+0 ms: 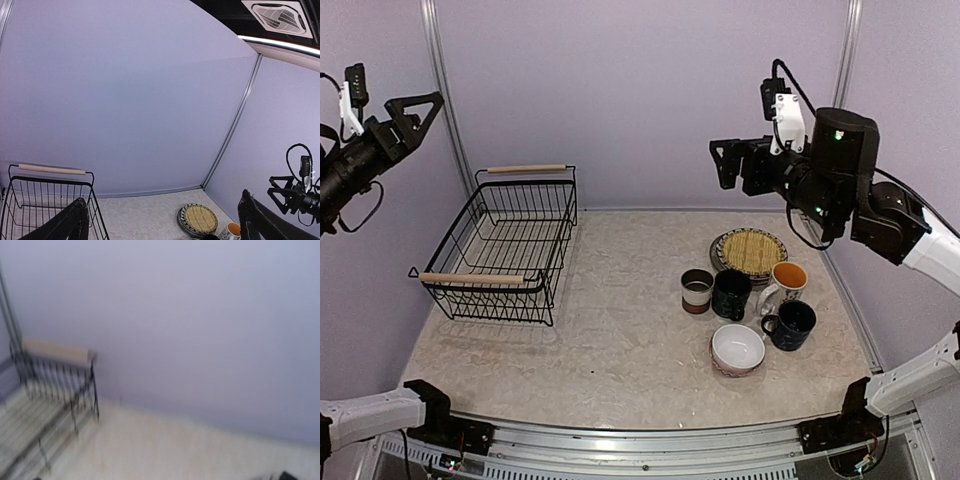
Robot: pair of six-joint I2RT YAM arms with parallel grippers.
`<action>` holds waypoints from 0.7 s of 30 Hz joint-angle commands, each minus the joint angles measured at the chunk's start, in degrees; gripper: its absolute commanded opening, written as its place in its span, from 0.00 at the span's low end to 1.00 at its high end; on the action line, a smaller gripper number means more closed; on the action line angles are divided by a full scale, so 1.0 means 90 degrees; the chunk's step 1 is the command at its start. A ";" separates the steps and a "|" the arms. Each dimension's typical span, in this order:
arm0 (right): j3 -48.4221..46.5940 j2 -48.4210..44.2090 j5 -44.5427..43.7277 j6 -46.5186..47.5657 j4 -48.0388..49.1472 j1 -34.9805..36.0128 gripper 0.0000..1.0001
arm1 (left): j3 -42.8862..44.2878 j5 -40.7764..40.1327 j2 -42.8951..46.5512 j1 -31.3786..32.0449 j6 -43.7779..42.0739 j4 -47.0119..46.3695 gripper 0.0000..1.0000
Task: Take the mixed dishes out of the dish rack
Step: Reset both arms
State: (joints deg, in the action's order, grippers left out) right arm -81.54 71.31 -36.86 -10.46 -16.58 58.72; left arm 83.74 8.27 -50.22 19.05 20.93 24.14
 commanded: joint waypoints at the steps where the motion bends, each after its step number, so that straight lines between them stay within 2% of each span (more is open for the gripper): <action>1: 0.0056 -0.0596 -0.0410 0.0987 0.1155 -0.0040 1.00 | 0.0087 -0.0562 0.0468 -0.0022 -0.0264 0.0317 0.99; 9: 0.0391 -0.1387 -0.0151 0.1319 0.1681 -0.0036 1.00 | 0.0146 -0.0850 0.0855 -0.0021 -0.0578 0.0282 0.99; 21: 0.0593 -0.1829 0.0043 0.1201 0.1774 -0.0040 1.00 | 0.0083 -0.0899 0.0902 -0.0024 -0.0636 0.0230 0.99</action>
State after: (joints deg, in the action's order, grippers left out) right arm -78.13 56.29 -38.15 -0.10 -2.63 58.72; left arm 84.55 0.97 -42.30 19.05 16.21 25.58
